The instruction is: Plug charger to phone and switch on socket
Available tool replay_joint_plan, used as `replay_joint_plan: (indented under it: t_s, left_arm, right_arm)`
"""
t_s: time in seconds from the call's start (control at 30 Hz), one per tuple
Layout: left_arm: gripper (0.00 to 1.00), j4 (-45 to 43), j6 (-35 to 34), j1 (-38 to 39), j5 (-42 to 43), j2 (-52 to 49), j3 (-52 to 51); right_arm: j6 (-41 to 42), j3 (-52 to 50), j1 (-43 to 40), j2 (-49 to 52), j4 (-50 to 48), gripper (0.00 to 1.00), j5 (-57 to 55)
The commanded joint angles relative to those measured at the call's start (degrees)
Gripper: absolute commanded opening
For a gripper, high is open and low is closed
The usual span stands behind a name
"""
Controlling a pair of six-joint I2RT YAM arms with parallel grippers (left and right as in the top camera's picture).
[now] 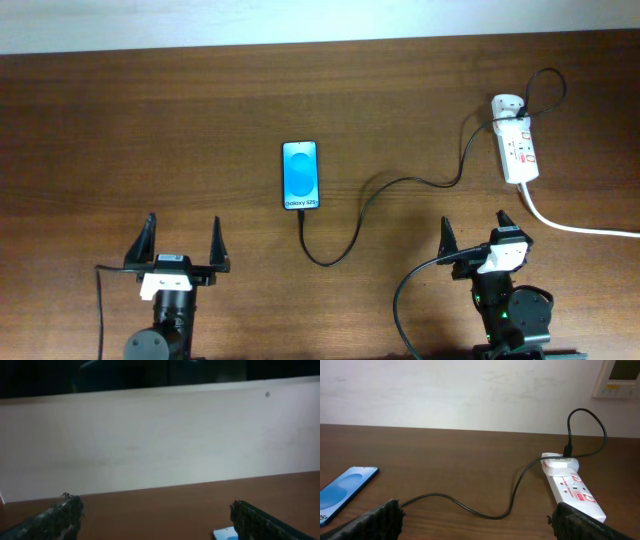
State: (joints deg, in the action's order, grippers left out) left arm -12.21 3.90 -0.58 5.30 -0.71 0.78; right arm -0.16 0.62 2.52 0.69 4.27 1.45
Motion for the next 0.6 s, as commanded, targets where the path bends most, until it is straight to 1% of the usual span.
replay_joint_plan:
  t_s: [0.0,0.1,0.2,0.27,0.37,0.53,0.57]
  left_arm:
    - [0.99,4.09,-2.49,-0.35,-5.92,0.44,-0.28]
    - [0.99,11.58,-3.21,-0.35,-6.93,0.44,-0.31]
    - [0.99,16.83,-3.21,-0.35,-8.28,0.42,-0.28]
    - [0.99,16.81,-3.26,-0.35,-8.31,0.42,-0.28]
    - [0.99,16.79,-6.08,-0.35,-9.22,0.42,-0.31]
    - [0.99,16.81,-5.62,-0.33,-8.90,0.42,-0.31]
    - [0.99,16.90,-5.62,-0.33,-7.65,0.42,-0.26]
  right_arm:
    - [0.24,-0.31,0.46,-0.39,0.28,0.98,-0.24]
    - [0.24,-0.31,0.46,-0.39,0.28,0.98,-0.24]
    - [0.24,-0.31,0.46,-0.39,0.28,0.98,-0.24]
    - [0.24,-0.31,0.46,-0.39,0.28,0.98,-0.24]
    - [0.24,-0.31,0.46,-0.39,0.28,0.98,-0.24]
    - [0.24,-0.31,0.46,-0.37,0.28,0.98,-0.24]
    - [0.24,-0.31,0.46,-0.39,0.28,0.98,-0.24]
